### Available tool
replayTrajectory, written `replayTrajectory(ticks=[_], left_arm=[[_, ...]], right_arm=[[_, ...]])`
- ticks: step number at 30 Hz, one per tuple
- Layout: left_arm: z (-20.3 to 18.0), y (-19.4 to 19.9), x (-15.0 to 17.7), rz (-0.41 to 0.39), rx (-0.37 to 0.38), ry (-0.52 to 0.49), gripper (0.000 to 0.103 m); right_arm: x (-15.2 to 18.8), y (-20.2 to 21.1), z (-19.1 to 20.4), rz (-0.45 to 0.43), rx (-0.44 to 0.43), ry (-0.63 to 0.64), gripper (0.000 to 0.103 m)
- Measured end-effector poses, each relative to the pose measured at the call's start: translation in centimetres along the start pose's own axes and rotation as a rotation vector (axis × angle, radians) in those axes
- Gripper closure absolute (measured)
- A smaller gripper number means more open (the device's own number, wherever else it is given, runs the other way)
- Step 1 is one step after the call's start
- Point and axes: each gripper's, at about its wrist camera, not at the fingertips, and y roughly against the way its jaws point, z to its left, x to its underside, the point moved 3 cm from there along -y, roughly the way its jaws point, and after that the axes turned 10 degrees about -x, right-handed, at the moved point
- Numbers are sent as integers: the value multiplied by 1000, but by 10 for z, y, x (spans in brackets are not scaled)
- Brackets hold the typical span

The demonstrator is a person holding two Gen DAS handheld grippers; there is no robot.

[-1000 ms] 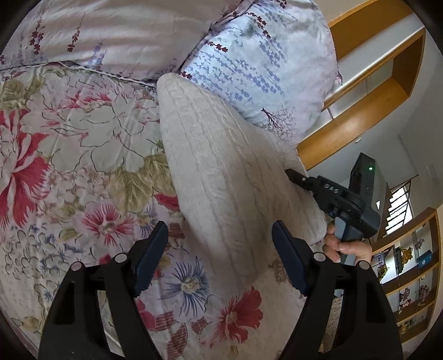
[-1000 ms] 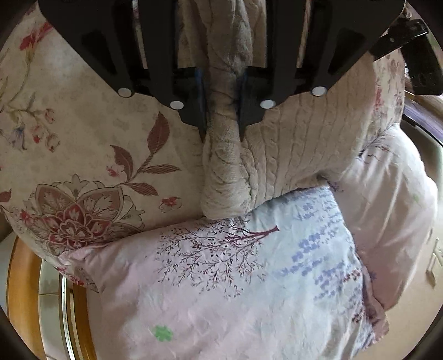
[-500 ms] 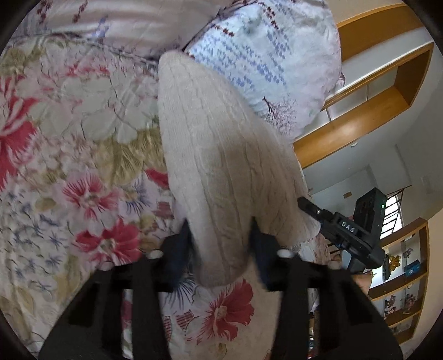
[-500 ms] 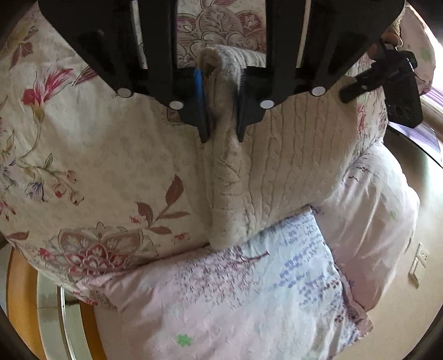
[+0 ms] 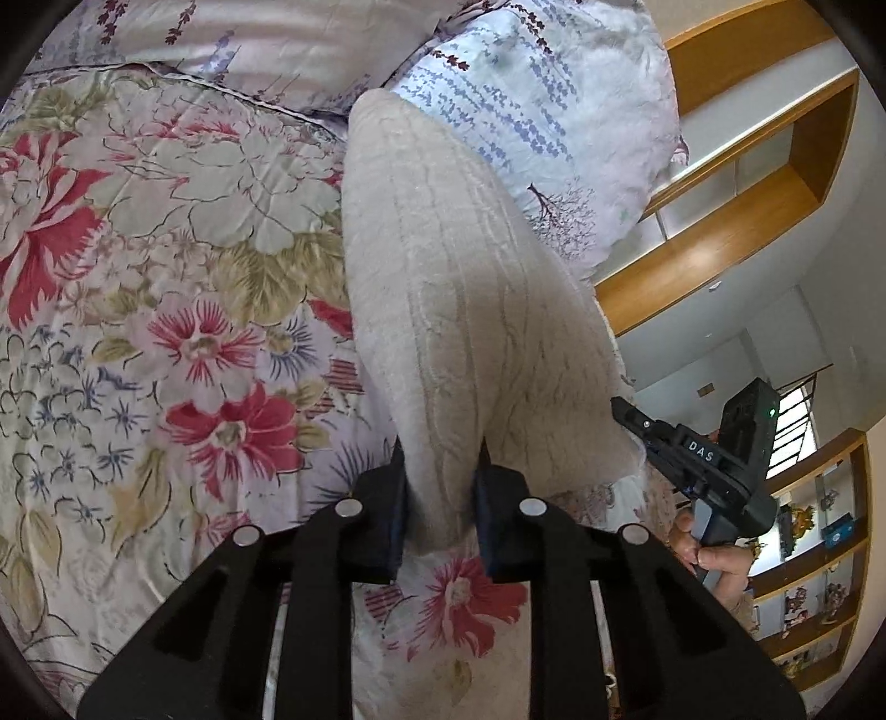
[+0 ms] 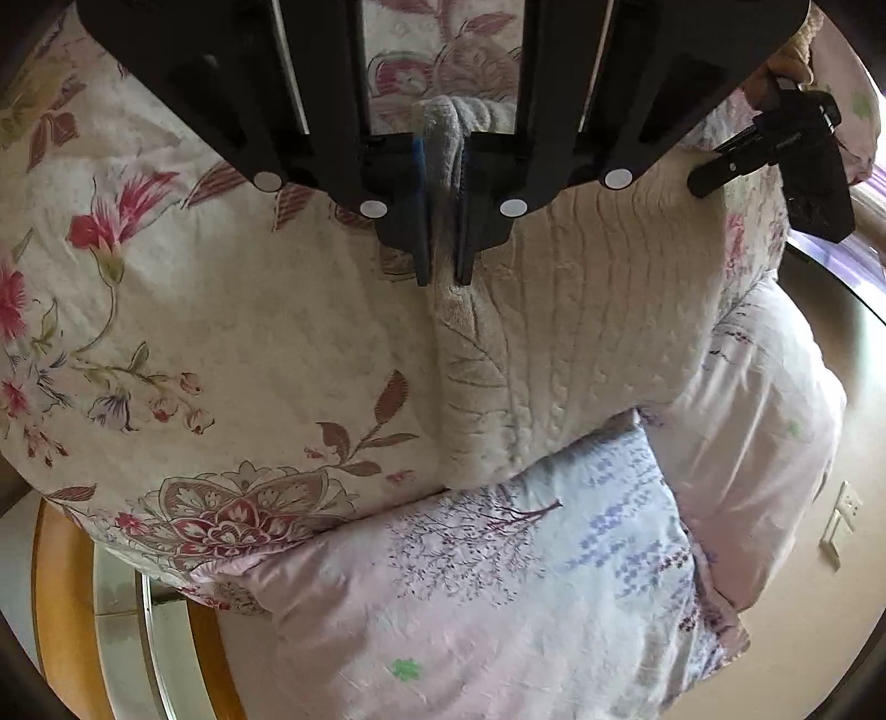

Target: Fold small clothes

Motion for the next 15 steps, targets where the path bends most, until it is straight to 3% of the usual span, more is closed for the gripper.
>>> replayTrajectory(ticks=[3,5,7,9,15], left_arm=[[-1,-3,0,3,-8,-4,78],[0,0,-2,25,6,14,73],[1,10,-7,15,29,37,51],[0,19,-18,-18,40,49,35],[1,23,-34,-32,25,89,28]], right_arm=[[-1,-4,2,18,19,21,93],[-6,4,7,22,-13,14,91],[-16,11,8,3,-59,-18,82],[-28,13,8,-24,-71,-39,63],[-61,-22,7,1,-53,-87,63]])
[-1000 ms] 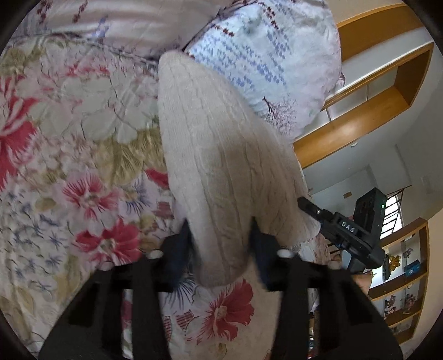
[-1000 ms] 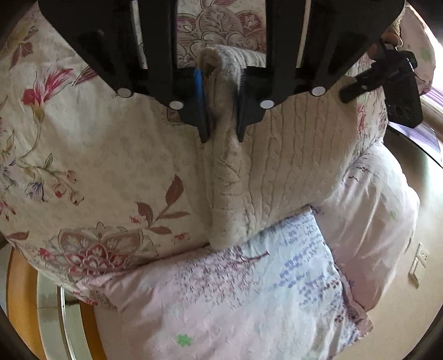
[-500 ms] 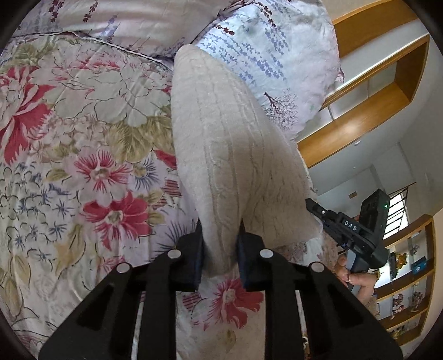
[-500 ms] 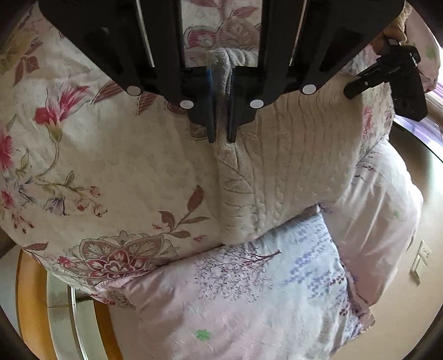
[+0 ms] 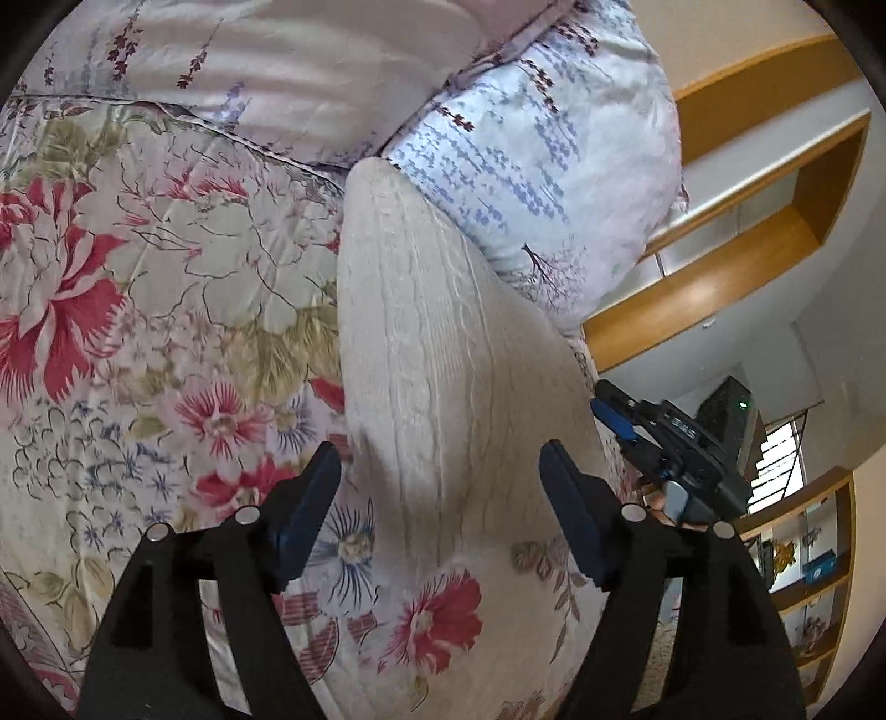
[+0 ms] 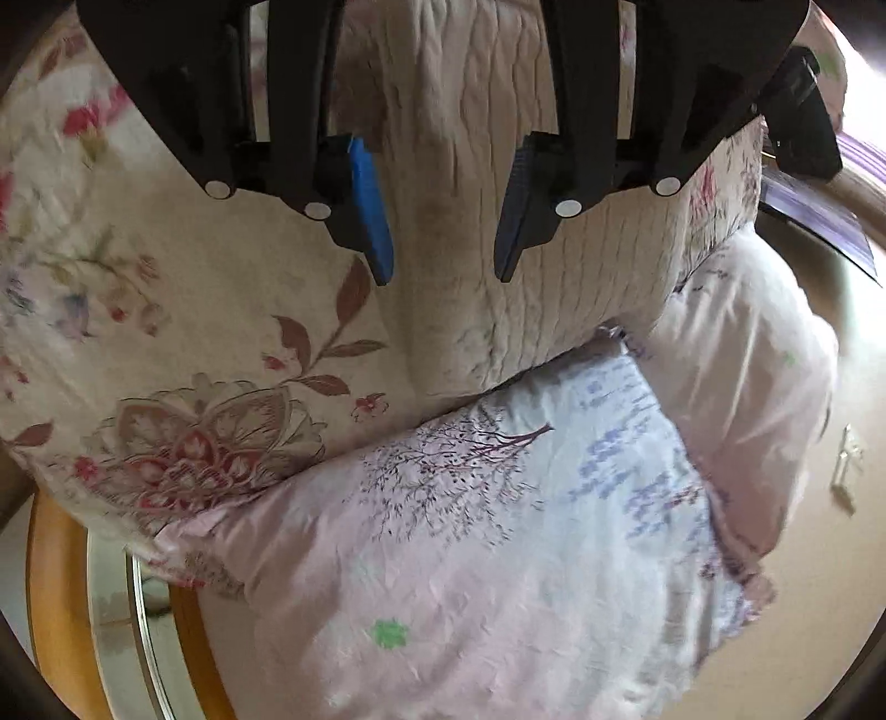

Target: Fold small clothes

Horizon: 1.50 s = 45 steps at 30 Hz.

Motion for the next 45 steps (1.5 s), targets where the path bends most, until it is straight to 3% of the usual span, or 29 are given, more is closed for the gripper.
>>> replayTrajectory(ticks=[2,3,4,5,9,15,20,23,25,28,29,30,37,44,45], left_arm=[[0,-1,-4,-11,-18,-2,28],[0,-1,-6,-21,-41,-11,26],[0,-1,-7,-26,-57,-12,26],[-1,-2,-9,-26,-63,-12,26],[-3,-9,-18,-25,-64,-12,25],[-1,-20,-23,-23,-75,2,24],[4,-25,-26,-21,-61,22,21],[6,-29,-30,-11,-36,52,19],[7,-31,-32,2,-23,63,17],[8,-34,-36,9,-11,75,16],[9,-36,-38,10,-8,82,16],[10,-38,-40,13,-5,89,16],[6,-52,-45,42,28,93,16],[-5,-63,-49,41,41,46,17],[-7,-64,-49,42,34,37,17]], right_arm=[[-3,-11,-4,20,-12,-28,63],[-3,-16,-4,30,-25,-36,68],[-3,-21,-3,42,-41,-35,77],[-2,-23,0,46,-46,-16,92],[-9,-14,10,-36,0,56,94],[-4,-36,-12,20,103,25,95],[3,-40,-15,17,166,30,94],[4,-38,-19,21,138,-14,94],[1,-26,-20,13,90,-47,91],[-1,-9,-14,8,47,-59,60],[-2,-5,-13,7,34,-61,45],[-3,-3,-13,10,21,-63,40],[0,-10,-32,127,-121,-181,40],[9,-24,-31,211,-185,-178,41],[11,-26,-30,230,-211,-185,46]])
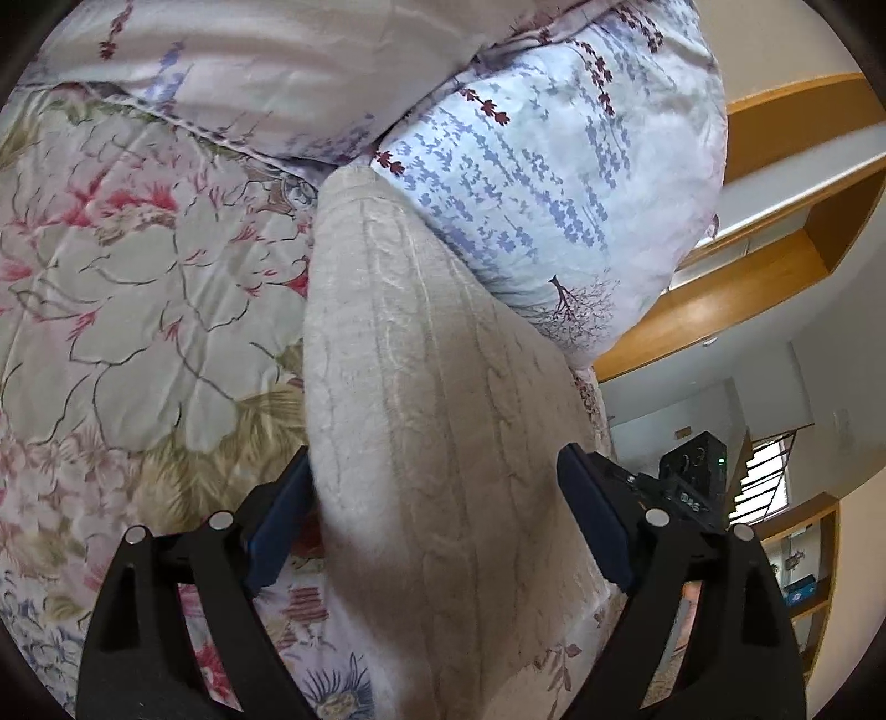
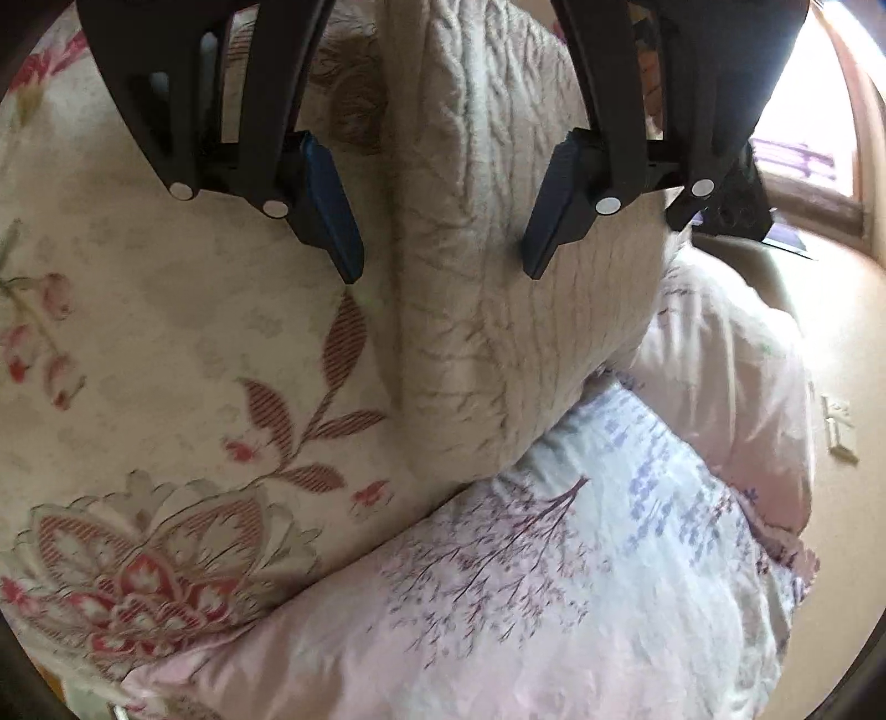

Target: Fold small clothes

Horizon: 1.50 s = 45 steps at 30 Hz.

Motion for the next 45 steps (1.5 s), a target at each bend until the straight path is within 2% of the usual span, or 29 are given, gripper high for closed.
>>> replayTrajectory(ticks=[2,5,7,9,13,16,23,27,30,33,34,36,39,41,43,45], left_arm=[[-3,-3,0,1,-11,-15,17],[-6,-6,-1,-1,-18,-33,18],[-5,-8,0,5,-20,-39,28],[-2,-8,-1,9,-5,-22,38],[6,-1,-3,9,35,18,57],[6,12,-4,2,43,-7,61],[13,71,-5,-79,-7,-85,62],[42,111,-7,-114,-51,-90,62],[70,117,-8,-110,-91,-73,61],[104,99,-4,-75,-153,-19,57],[114,95,-1,-81,-133,9,53],[117,96,2,-102,-124,14,50],[102,108,4,-146,-202,-61,47],[92,126,7,-231,-281,-140,47],[78,142,12,-321,-320,-238,45],[53,147,16,-365,-325,-330,43]], right_arm=[[4,-7,0,46,-40,-8,52],[7,-12,3,56,-61,12,54],[7,-14,-1,61,-97,-15,60],[7,-16,-2,59,-132,-40,71],[12,-12,7,22,-124,-9,74],[15,-6,25,-17,-136,48,76],[35,-29,83,-26,-124,206,77],[52,-52,107,-22,-133,258,77],[68,-74,114,-3,-102,288,77],[79,-101,107,19,7,286,75],[79,-102,104,9,2,274,74],[77,-102,102,20,-1,252,70],[72,-91,102,30,2,247,67],[65,-73,103,-33,-10,254,66],[60,-61,103,-78,-18,252,66],[57,-60,102,-75,-8,244,66]])
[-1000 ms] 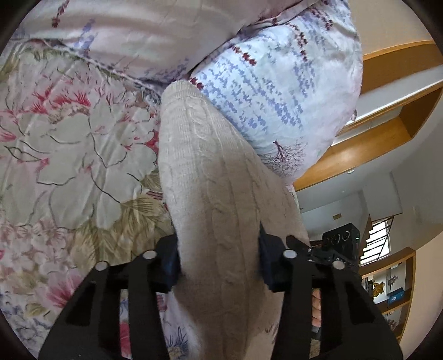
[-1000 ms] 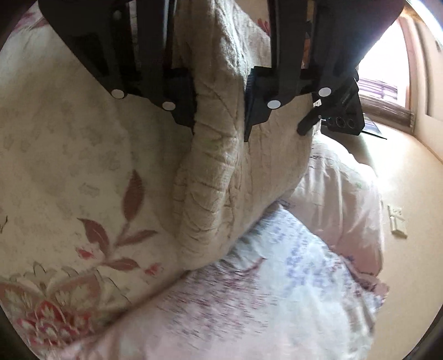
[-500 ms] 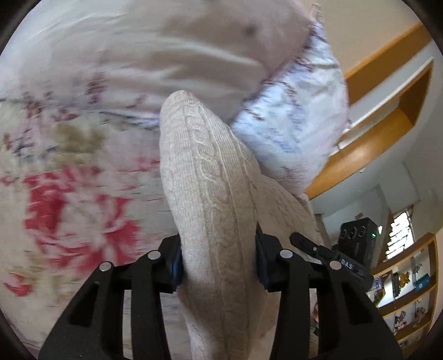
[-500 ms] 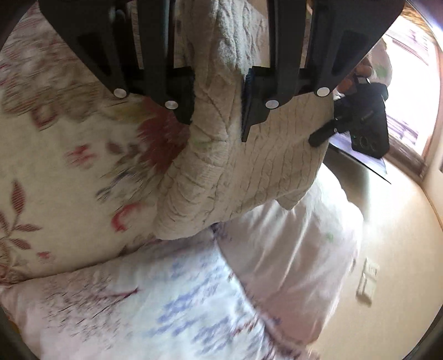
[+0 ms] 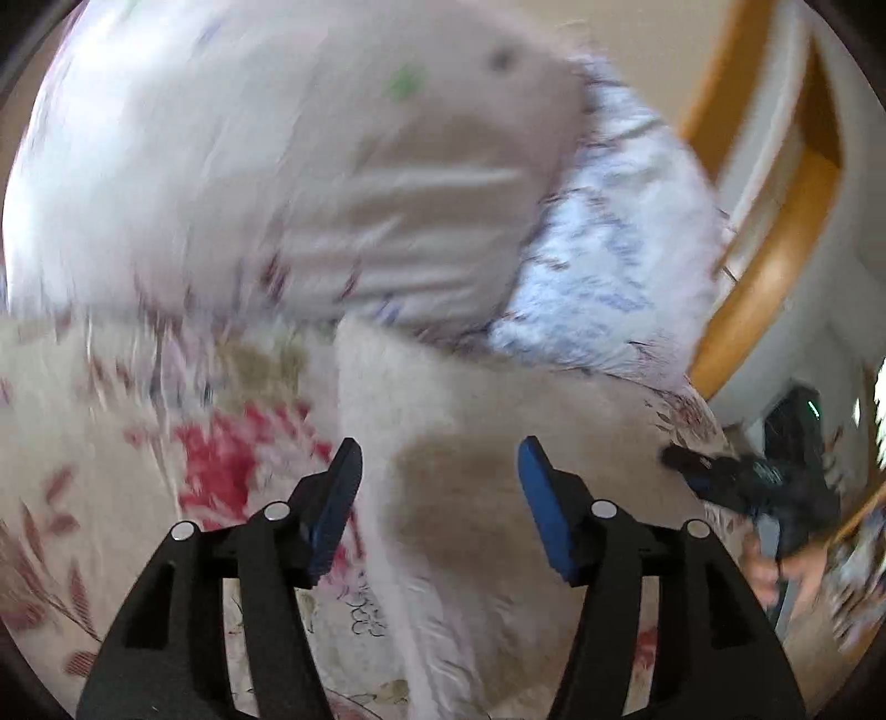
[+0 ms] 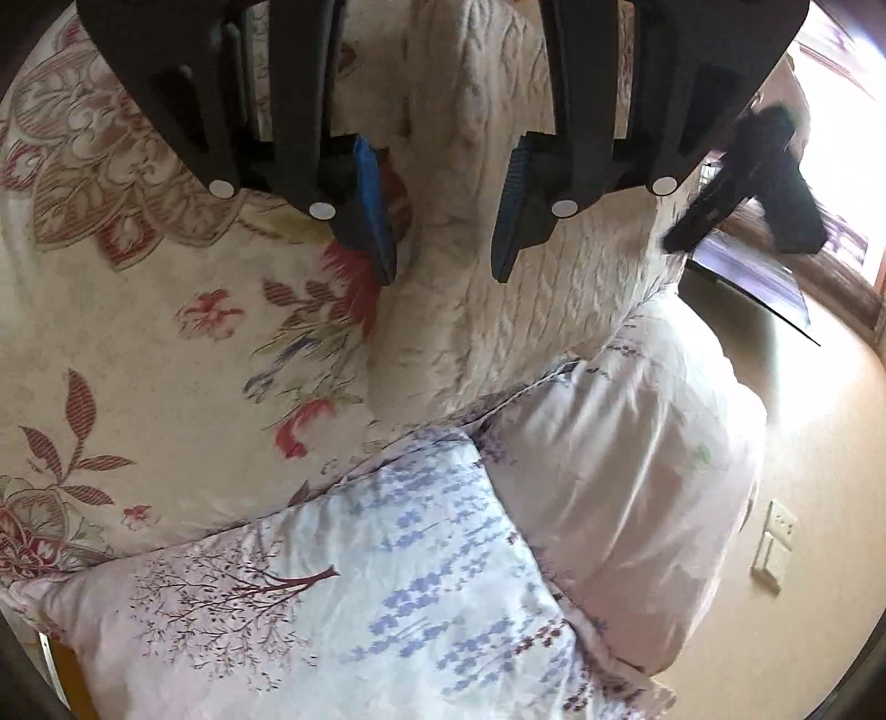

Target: Fold small clothes

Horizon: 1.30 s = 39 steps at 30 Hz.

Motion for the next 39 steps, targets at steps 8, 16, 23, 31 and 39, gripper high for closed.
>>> replayTrajectory(ticks=[8,16,23,31,39], left_arm=[[-38,-11,13,45,20,-167,42],[-50,-52,25,142,-110,-232,50],[-36,-28,28,90,-87,-160,39],[-7,7,50,114,-89,-112,37],[-3,-11,68,177,-150,-145,34]], right_arm=[[0,-11,14,-32,78,90,93],[-1,-30,-8,1,191,44,91],[7,1,14,-48,237,157,63],[58,22,69,-8,147,425,65],[71,-1,51,82,305,434,64]])
